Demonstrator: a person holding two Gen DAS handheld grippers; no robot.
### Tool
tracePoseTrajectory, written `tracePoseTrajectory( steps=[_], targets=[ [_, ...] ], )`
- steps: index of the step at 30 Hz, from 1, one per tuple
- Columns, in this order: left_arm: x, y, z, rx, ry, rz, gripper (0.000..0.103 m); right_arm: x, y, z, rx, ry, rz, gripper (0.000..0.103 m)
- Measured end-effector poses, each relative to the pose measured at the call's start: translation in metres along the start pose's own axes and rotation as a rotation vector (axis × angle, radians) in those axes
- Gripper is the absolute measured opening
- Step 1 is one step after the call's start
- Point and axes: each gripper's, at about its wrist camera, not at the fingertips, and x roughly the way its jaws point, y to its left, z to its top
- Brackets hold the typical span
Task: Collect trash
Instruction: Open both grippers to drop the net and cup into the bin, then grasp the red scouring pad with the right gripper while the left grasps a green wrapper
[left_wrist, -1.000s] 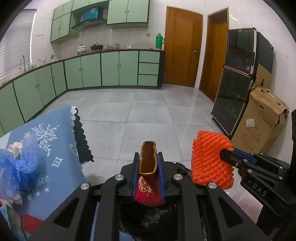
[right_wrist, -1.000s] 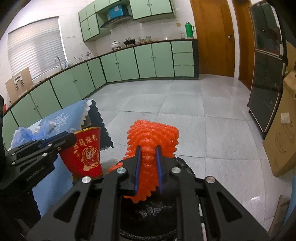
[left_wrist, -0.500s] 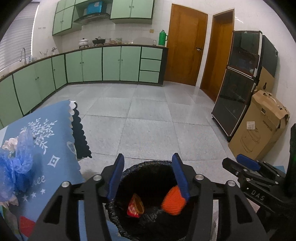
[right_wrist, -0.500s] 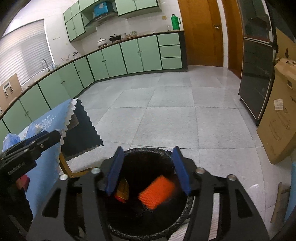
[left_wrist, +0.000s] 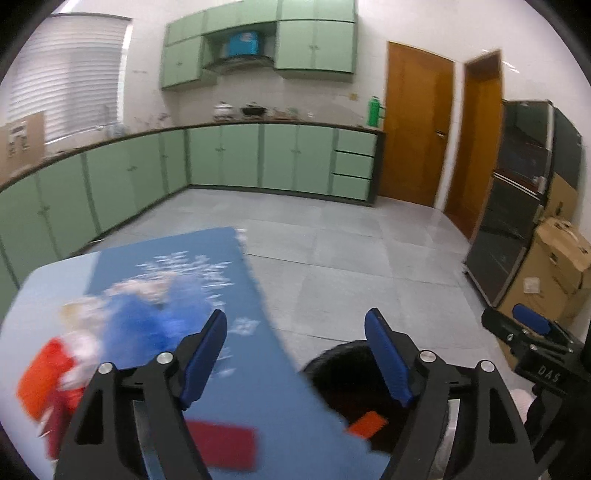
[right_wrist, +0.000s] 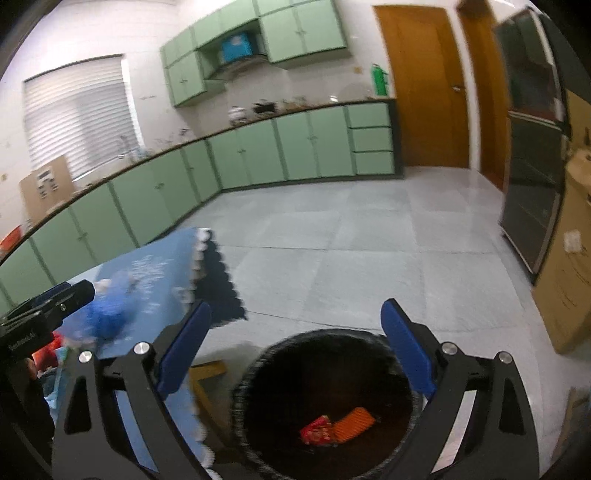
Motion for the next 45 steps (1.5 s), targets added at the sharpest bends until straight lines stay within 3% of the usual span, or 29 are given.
tracePoseTrajectory(
  steps=[6, 13, 17, 26, 35, 41, 44, 45],
  targets=[
    [-0.046, 0.051, -0.021, -0.038, -0.040, 0.145, 0.076, -0.002, 0.058, -0.006, -0.069, -0.016, 0.145, 0.091],
    [-0.079, 0.102, -0.055, -0.105, -0.032, 0.282, 0.076, -0.001, 0.128, -0.026, -0.166, -0.003, 0.301, 0.090],
    [-0.087, 0.124, -0.076, -0.129, -0.015, 0.329, 0.076, 0.003, 0.158, -0.039, -0.241, 0.023, 0.356, 0.082],
    [-0.086, 0.140, -0.111, -0.176, 0.038, 0.341, 0.076, 0.024, 0.181, -0.072, -0.307, 0.121, 0.365, 0.082],
    [-0.082, 0.139, -0.116, -0.173, 0.052, 0.335, 0.076, 0.045, 0.188, -0.087, -0.353, 0.225, 0.383, 0.080],
    [-0.076, 0.139, -0.119, -0.175, 0.073, 0.335, 0.076, 0.055, 0.193, -0.088, -0.376, 0.283, 0.384, 0.071],
    [-0.075, 0.140, -0.120, -0.177, 0.080, 0.338, 0.076, 0.057, 0.193, -0.088, -0.380, 0.298, 0.403, 0.056],
    [-0.074, 0.140, -0.121, -0.177, 0.081, 0.339, 0.076, 0.056, 0.194, -0.088, -0.388, 0.296, 0.412, 0.055]
  ],
)
